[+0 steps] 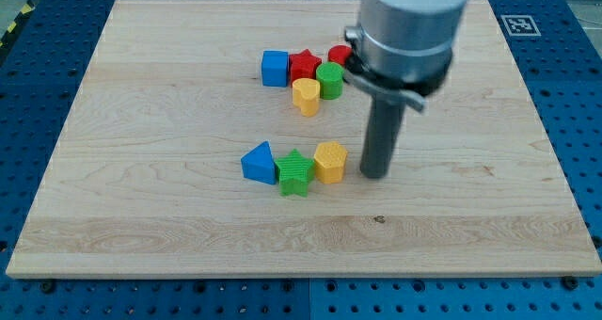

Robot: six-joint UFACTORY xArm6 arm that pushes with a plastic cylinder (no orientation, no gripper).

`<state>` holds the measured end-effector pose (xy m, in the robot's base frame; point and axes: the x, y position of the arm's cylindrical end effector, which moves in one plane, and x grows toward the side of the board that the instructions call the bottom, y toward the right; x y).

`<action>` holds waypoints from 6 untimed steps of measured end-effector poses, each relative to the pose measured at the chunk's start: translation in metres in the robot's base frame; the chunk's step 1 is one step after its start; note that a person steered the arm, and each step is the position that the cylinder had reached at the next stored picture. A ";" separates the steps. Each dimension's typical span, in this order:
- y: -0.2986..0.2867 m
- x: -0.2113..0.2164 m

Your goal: Move the yellow hexagon into the yellow heart

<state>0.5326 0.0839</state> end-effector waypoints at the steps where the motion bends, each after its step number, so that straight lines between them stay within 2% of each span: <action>1: -0.001 0.042; 2: -0.026 0.037; 5: -0.093 -0.061; 6: -0.090 -0.049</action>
